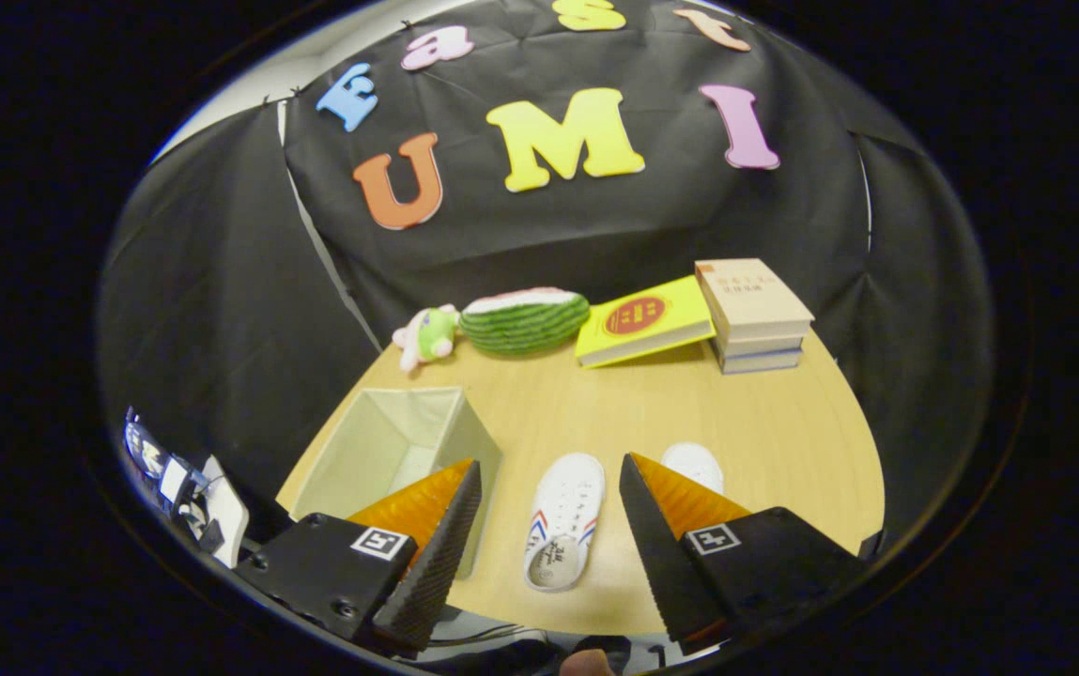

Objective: Open the storage box then place both shoes into the box .Put the left shoe in first, then the right shoe, with the right side of both shoes facing outward in a uniform manner.

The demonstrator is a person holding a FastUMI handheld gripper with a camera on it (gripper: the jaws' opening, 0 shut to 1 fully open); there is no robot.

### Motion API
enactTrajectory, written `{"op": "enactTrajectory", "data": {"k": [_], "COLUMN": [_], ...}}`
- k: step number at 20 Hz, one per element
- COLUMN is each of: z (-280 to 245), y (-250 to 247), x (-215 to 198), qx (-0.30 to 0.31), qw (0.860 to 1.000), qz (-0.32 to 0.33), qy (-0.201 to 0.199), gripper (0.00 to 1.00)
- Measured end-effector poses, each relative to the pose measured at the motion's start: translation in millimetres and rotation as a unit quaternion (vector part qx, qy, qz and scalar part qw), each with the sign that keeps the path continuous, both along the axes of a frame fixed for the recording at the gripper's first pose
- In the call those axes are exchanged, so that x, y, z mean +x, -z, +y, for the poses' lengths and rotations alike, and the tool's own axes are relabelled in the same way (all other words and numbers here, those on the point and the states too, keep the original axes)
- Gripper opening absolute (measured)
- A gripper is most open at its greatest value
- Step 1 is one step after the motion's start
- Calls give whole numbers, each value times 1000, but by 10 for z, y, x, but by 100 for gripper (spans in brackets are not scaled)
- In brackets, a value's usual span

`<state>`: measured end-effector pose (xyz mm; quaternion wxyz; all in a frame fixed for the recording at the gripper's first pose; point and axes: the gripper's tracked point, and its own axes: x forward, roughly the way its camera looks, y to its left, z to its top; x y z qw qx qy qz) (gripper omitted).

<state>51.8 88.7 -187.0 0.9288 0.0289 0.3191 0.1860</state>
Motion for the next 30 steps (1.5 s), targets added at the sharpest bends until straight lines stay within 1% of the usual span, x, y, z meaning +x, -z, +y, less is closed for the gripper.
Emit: {"op": "enactTrajectory", "data": {"k": [4, 7, 9, 13, 14, 15, 16, 17, 18, 20, 21, 23, 24, 25, 30], "z": [-66, -31, -37, -41, 12, 36, 66, 104, 119, 95, 87, 81, 64, 72, 159], "y": [740, 1212, 1506, 1970, 2045, 2106, 2163, 2185, 2183, 2186, 2178, 2178, 2171, 2173, 2069], "x": [-1, -29, 8, 33, -7, -23, -10, 1, -2, 0, 4, 12, 20, 18, -24], "qx": [-18, -32, -46, -44, -37, -31, -26, -18, -14, -14, -7, 20, 29, 36, 90], "qw": [997, 991, 986, 975, 971, 968, 966, 964, 963, 962, 961, 956, 953, 952, 944], "qz": [77, 128, 154, 215, 231, 245, 253, 260, 265, 270, 275, 292, 301, 305, 316], "qy": [-14, -37, -43, -42, -47, -48, -47, -45, -40, -38, -33, -7, -2, -3, 12], "gripper": [92, 91, 88, 75, 67, 64, 53, 48, 36, 28, 27, 19, 8, 6, 6]}}
